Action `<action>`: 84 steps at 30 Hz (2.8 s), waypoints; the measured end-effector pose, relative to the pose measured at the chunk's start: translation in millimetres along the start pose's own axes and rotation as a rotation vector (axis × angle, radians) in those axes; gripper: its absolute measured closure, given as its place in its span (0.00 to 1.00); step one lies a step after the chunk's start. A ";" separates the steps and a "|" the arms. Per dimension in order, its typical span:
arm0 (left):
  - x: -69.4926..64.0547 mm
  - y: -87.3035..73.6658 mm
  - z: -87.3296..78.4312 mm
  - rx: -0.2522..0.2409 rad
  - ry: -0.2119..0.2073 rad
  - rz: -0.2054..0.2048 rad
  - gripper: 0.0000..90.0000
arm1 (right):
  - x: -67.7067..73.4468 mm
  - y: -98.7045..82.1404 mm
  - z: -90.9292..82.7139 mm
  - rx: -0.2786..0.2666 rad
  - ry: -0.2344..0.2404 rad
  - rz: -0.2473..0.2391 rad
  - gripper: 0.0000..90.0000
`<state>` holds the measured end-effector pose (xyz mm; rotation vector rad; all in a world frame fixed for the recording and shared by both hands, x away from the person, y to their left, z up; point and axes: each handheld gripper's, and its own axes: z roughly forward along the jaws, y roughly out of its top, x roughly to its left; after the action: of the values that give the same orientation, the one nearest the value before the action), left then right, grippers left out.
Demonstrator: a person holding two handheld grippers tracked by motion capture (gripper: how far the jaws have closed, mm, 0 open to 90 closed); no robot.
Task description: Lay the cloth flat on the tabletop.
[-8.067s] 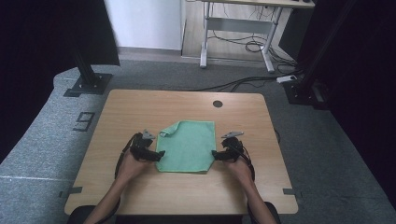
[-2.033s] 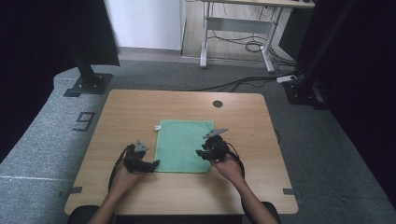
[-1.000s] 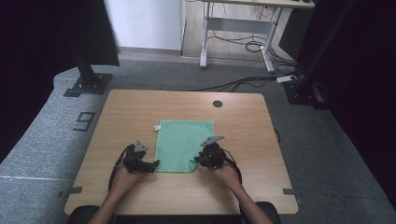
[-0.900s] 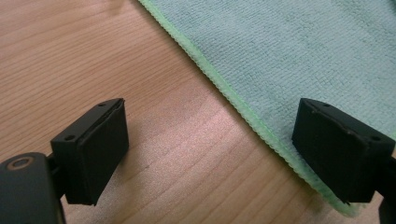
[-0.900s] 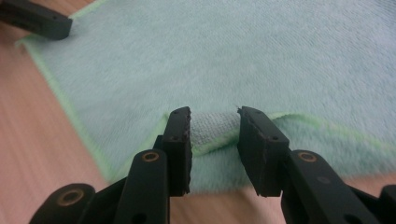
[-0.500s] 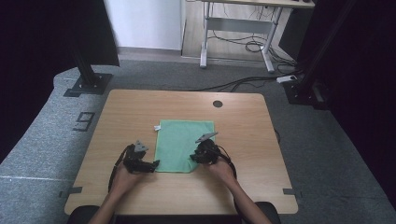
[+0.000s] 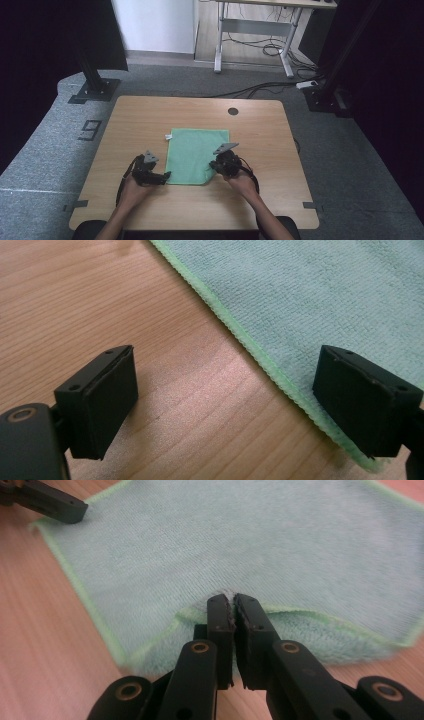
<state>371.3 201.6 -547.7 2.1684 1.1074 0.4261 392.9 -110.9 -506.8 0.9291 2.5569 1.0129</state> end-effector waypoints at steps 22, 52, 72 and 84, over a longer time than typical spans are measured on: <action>-1.3 0.5 -0.3 0.001 -0.009 0.005 0.12 | -19.1 -72.8 -60.0 0.027 -0.030 0.117 0.75; -7.6 0.4 -2.1 0.017 0.002 0.038 0.09 | -29.7 -79.2 -23.2 -0.002 -0.136 0.146 0.33; -17.8 -0.5 -2.9 0.010 -0.023 0.083 0.09 | -26.4 -94.4 -34.0 -0.022 -0.128 0.139 0.30; 2.8 23.0 7.0 -0.020 -0.008 0.039 0.08 | -22.7 -88.3 -41.3 -0.058 -0.124 0.169 0.25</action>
<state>390.4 191.2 -537.2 2.1751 1.0540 0.4431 350.9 -196.6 -537.1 1.1702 2.3670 1.0327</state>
